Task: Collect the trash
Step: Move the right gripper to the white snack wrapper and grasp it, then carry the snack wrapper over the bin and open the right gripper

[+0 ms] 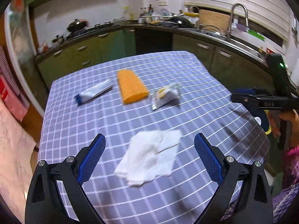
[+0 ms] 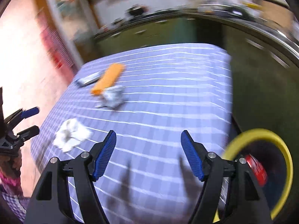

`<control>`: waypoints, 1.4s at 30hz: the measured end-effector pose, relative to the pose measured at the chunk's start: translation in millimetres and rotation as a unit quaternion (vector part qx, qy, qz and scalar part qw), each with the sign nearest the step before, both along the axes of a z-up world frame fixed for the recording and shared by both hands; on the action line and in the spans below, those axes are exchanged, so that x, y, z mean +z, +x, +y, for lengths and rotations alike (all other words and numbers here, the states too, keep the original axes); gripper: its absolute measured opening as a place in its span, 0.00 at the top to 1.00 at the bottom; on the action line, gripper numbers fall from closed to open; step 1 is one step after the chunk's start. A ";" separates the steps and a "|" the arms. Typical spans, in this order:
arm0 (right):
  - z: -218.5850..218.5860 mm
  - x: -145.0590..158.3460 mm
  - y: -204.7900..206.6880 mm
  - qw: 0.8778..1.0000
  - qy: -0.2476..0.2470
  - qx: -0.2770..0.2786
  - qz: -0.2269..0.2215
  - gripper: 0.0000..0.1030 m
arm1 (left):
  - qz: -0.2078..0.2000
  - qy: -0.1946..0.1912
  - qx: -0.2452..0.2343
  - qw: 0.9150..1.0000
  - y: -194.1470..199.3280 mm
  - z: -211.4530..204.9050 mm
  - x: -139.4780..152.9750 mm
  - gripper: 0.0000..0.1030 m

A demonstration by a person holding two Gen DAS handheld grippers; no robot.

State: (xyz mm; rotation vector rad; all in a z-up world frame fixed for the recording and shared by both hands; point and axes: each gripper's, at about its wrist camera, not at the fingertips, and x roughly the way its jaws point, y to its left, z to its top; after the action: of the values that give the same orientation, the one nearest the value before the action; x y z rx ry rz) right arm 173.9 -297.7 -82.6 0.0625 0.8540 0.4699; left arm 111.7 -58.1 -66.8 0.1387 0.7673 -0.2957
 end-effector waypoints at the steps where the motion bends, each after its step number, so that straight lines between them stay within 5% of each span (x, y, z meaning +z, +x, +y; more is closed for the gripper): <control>1: 10.8 0.3 6.9 1.000 -0.005 0.018 0.001 0.34 | 0.000 -0.003 0.005 1.000 -1.7 7.3 -1.5 0.08; 8: 80.4 -16.3 71.0 0.992 -0.074 0.104 0.001 0.31 | 0.008 -0.023 0.017 1.000 -11.5 34.0 -11.1 0.08; 24: 128.8 -34.1 121.4 0.985 -0.092 0.143 0.020 0.22 | 0.024 -0.031 0.023 0.999 -6.9 29.9 -21.4 0.08; 32: 128.4 -36.8 115.4 0.986 -0.087 0.142 0.029 0.47 | 0.024 -0.034 0.022 0.999 -7.4 29.4 -24.6 0.08; 34: 126.9 -34.0 111.5 0.986 -0.073 0.145 0.033 0.66 | 0.024 -0.035 0.022 0.999 -7.8 29.7 -24.6 0.08; 42: 115.7 -17.1 82.6 0.990 -0.040 0.135 0.027 0.66 | 0.022 -0.032 0.023 0.999 -9.1 29.9 -24.0 0.08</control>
State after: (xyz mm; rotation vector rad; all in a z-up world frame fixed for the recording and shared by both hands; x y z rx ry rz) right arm 256.5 -182.0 -99.7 -0.1167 0.9394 0.6886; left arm 102.6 -28.2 -90.8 0.0539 0.8017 -0.2809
